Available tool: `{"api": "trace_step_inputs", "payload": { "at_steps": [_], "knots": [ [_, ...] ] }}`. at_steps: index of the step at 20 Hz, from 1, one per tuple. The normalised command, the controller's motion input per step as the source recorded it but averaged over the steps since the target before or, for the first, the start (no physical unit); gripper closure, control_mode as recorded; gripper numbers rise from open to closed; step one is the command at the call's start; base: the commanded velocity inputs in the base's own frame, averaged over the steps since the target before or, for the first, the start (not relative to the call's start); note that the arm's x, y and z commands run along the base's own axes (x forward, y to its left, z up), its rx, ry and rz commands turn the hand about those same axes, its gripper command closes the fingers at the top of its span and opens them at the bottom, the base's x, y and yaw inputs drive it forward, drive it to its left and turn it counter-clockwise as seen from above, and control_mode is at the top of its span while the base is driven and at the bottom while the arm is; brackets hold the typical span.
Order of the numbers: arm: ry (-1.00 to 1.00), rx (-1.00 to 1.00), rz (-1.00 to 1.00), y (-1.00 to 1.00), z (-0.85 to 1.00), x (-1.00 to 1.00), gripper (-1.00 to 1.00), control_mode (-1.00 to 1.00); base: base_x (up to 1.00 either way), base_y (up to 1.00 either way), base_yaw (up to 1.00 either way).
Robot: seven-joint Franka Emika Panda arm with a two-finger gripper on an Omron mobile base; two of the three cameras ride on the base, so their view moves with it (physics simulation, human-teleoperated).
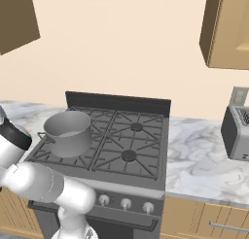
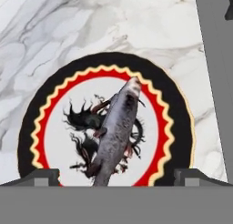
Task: Retrieve the frozen meat and place it in the pot on a burner. Then turn the burner on.
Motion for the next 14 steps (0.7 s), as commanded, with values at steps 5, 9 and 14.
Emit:
{"api": "trace_step_inputs", "payload": {
  "at_steps": [5,9,14],
  "knots": [
    [0.04,-0.09,0.00,0.14,-0.13,0.19,-1.00,-1.00,0.00,0.00,0.00],
    [0.04,-0.11,0.00,0.11,-0.24,0.11,-1.00,-1.00,0.00,0.00,0.00],
    [0.01,-0.07,0.00,0.11,-0.27,0.00,-1.00,-1.00,0.00,0.00,0.00]
  ]
}}
